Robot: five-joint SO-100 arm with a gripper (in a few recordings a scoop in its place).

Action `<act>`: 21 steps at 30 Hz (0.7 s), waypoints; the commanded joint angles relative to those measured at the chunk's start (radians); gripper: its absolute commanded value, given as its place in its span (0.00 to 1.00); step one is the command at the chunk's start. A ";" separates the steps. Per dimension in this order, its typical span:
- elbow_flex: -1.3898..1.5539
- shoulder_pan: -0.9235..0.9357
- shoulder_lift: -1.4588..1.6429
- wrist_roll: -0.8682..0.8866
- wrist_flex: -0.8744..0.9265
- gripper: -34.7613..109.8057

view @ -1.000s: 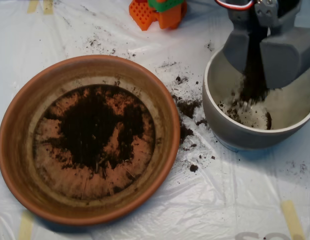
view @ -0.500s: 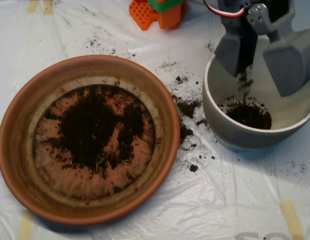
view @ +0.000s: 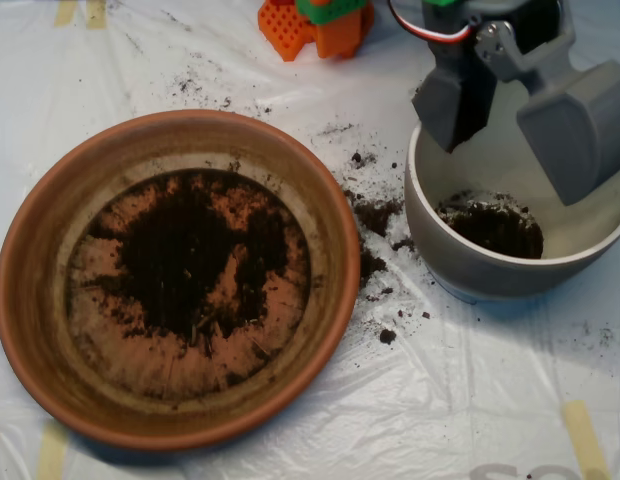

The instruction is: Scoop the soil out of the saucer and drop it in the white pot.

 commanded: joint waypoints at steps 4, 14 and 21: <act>-0.158 0.003 0.032 0.012 0.048 0.51; -0.117 0.072 0.181 0.015 0.012 0.49; 0.017 0.236 0.316 0.017 -0.032 0.50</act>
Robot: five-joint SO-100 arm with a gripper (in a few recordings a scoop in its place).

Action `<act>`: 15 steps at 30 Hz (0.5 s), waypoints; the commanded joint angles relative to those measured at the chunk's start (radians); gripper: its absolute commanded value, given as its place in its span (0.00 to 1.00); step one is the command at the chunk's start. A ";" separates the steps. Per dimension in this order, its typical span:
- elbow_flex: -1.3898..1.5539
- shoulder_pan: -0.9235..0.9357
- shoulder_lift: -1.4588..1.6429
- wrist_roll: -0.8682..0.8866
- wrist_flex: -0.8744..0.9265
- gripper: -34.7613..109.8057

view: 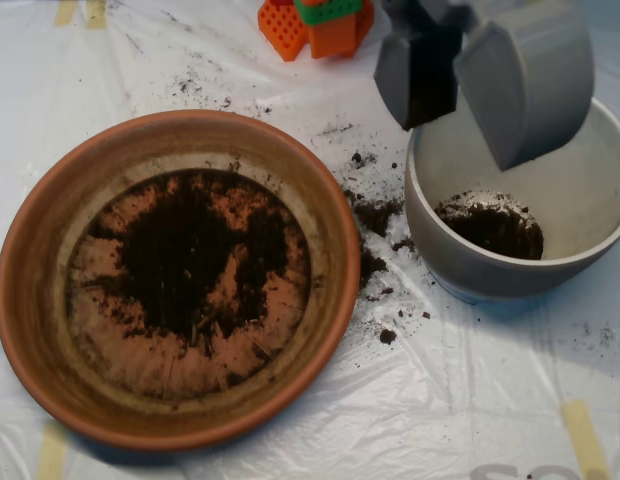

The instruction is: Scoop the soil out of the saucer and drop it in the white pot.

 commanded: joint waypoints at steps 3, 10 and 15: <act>0.094 0.146 0.161 0.005 -0.044 0.50; 0.336 0.417 0.170 0.051 -0.135 0.50; 0.522 0.551 0.123 0.014 -0.245 0.52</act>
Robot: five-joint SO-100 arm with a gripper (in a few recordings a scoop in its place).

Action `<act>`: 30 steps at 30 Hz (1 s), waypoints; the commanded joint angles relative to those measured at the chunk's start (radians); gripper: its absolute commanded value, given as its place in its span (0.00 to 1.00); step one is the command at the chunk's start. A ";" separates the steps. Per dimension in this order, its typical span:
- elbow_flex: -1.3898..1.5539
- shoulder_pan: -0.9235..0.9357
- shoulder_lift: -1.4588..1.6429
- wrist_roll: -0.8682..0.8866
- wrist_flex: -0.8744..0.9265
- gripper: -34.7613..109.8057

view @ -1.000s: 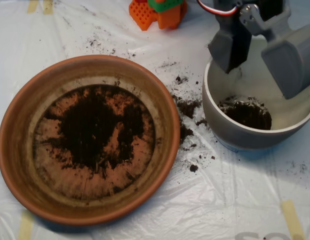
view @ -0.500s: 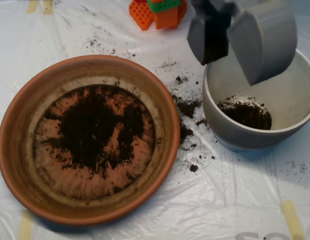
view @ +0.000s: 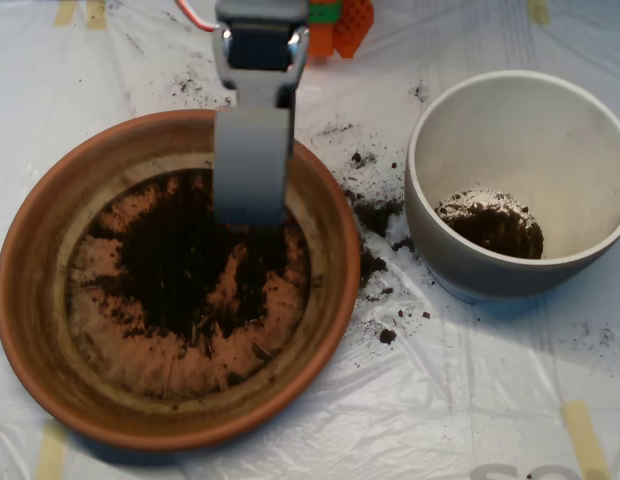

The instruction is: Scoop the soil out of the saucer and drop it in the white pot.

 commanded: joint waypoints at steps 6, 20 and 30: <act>0.149 0.146 -0.129 -0.080 -0.144 0.55; 0.026 0.219 -0.522 -0.081 -0.221 0.57; -0.195 0.235 -0.690 -0.083 -0.135 0.58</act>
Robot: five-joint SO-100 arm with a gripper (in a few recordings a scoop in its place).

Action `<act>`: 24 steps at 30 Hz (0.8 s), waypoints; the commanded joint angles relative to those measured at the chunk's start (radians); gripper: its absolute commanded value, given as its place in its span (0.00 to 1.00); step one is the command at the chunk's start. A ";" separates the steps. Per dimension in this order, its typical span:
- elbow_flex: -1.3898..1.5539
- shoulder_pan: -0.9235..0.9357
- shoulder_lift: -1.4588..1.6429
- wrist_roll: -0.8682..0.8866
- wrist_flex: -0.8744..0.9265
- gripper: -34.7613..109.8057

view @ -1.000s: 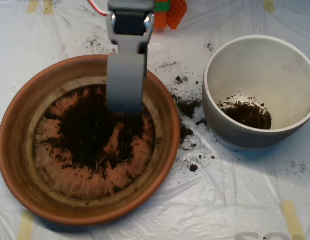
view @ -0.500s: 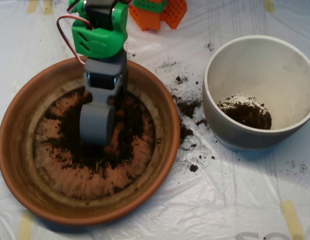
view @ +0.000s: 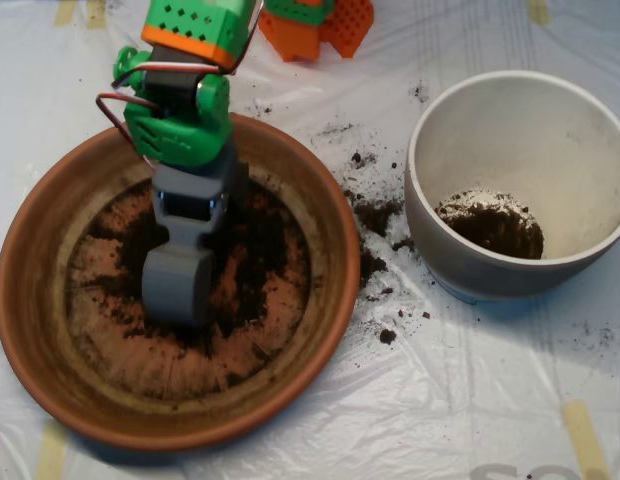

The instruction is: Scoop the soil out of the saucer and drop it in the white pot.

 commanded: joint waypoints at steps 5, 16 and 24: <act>-0.130 0.034 -0.041 -0.018 0.032 0.50; -0.086 0.080 0.003 -0.041 -0.021 0.42; -0.038 0.080 0.061 -0.043 -0.057 0.31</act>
